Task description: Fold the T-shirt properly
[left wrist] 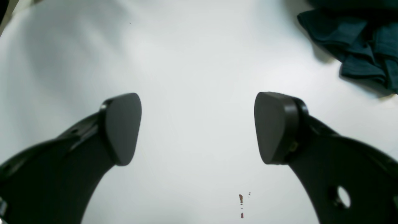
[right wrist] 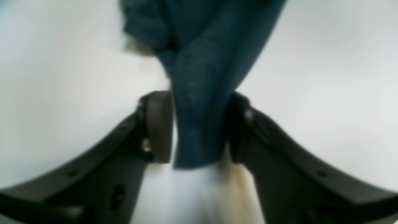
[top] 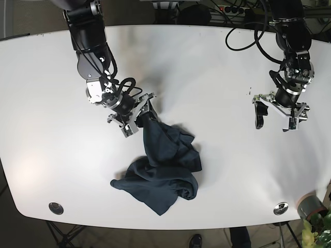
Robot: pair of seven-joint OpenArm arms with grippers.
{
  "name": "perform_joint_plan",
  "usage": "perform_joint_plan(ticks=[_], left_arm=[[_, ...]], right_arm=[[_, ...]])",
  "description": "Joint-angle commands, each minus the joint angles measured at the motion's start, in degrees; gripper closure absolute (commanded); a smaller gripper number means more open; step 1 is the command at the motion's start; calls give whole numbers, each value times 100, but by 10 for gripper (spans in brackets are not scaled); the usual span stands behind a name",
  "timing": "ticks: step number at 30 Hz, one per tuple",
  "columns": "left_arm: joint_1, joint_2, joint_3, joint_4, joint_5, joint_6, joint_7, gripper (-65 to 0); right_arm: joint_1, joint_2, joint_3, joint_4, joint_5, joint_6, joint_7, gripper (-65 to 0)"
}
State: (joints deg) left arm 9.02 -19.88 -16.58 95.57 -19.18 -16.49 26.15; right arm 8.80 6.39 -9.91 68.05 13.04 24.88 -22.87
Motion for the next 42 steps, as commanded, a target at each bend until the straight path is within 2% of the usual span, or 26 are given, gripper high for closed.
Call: perform_joint_plan(ticks=[1,4,7,9,10,14,16,21,26,32,36,42], left_arm=[[-80,-91,-43,83,-47,1,-140,-518],[-88,-91,-43,83,-47,1,-140,-518],[-88,-91,-52,83,-47,1,-140,-518],[-88,-91,-52,83,-47,1,-140,-518],[-88,-91,-52,83,-47,1,-140,-518],[-71,-91,-52,83,-47,1,-149,-518],[-71,-91,-61,74,-47,1,-149,-518],[-88,-91,-61,-5,-47,1,-149,-518],[-62,-100,-61,39,-47,1,-149,-518],[-62,-91,53,302,-56,1,-149,-518],[-44,-100,388,610,-56,1,-149,-518],[87,-100,634,997,-56,1,-149,-518]], right_arm=[[57,51,-7,-427,-341,-163,-73,-211],[21,-2,-7,-480,-789,-163,103,-197],[-84,-169,29,-445,-1194,-163,155,-193],[-119,-195,11,-374,-1335,-163,155,-190],[-146,-222,11,-286,-1405,-163,155,-168],[-365,-239,11,136,-1537,-172,103,-13],[-445,-239,11,364,-1537,-172,24,-29],[-656,-195,37,1366,-1537,-172,-372,-19],[-682,-2,37,2562,-1510,-154,-1040,-19],[-278,24,37,3775,-1519,-102,-1840,-19],[241,235,37,4118,-1475,109,-2025,-19],[1235,253,37,4109,-1475,461,-2051,-19]])
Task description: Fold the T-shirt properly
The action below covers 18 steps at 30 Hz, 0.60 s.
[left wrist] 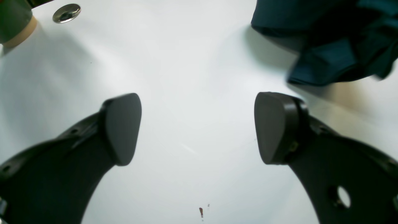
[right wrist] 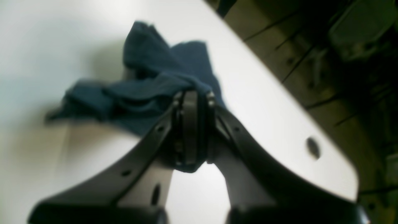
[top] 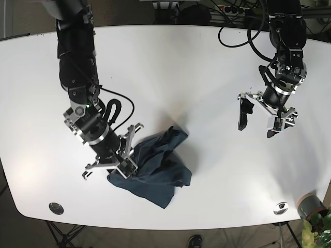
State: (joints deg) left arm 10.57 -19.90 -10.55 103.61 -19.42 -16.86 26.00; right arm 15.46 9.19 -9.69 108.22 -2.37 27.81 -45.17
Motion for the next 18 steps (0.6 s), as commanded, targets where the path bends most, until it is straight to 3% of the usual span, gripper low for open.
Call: perform_joint_plan(ticks=[1,8,14,18], left_arm=[[-50,-98,74,263,-32,38,-134,-518],[99,-80,444,535,-32,38,-134,-518],[117,148,514,588,-32,38,-134,-518],[205,183,532,606,-32,38,-134,-518]], right_arm=[[709,-27,16,92,66,212,178,-19],[1939,-53,16,92,66,573,-270,-19],[2889,-62,-11,101,75,581,-613,-19],[3495,-53,-11,4,31,748,-666,-19]])
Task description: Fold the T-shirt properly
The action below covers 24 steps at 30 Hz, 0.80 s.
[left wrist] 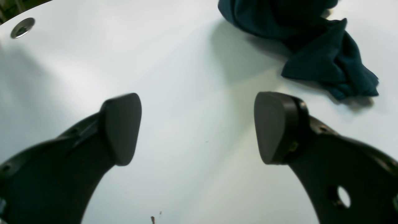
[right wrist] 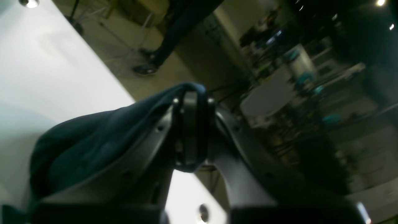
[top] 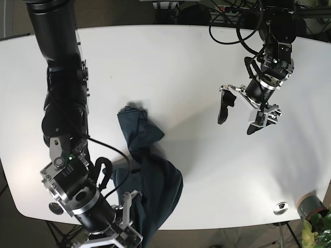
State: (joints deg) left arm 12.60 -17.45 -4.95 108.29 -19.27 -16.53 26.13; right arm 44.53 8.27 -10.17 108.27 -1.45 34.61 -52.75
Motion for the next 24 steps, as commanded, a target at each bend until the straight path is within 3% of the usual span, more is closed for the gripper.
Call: perform_joint_plan(ticks=[1,10,14,24], left_arm=[[1,-53,-28,138,-47,5,-147,-518],[-25,-44,526,112,-47,5,-147,-518],[-306,-44,1106,68,-38,5,-147,-518],[-1264,246,2161,-899,-38,5,-173,-518]], right_arm=[[764,39,28,-97,-61,86,93,-19],[2241,65,28,-924,-61,86,93,-21],[2830,74,28,-1381,-61,86,93,-21],[3027,74,28,-1952,-61,86,93,-21]])
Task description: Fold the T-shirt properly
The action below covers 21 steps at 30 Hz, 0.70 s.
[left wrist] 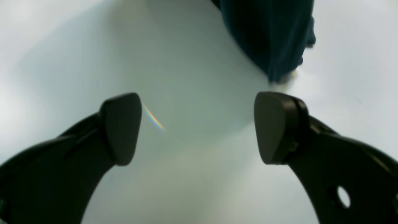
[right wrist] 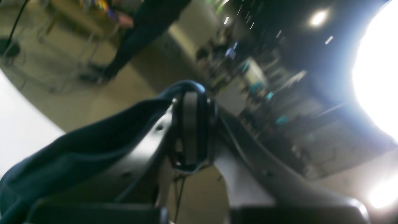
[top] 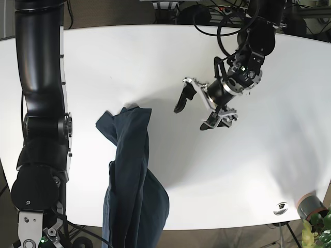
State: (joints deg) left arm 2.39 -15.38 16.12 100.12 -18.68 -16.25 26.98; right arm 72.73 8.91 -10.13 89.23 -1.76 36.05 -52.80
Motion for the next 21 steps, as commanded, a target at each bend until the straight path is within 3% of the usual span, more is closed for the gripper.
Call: perform_joint_plan(ticks=[1,13,21], left_arm=[[-323,83,107,-205,-97,-23,-259,-518],[-1334,716,1390,-1321,-106,-32,-276,-518],[-1668,1217,1434,-1963,-97,-23,-285,-518]], right_arm=[[207,10,24,-40,-31,-58,97,-21],[207,28,24,-207,-39,-58,106,-21],[207,160,33,-224,-31,-58,115,-21]])
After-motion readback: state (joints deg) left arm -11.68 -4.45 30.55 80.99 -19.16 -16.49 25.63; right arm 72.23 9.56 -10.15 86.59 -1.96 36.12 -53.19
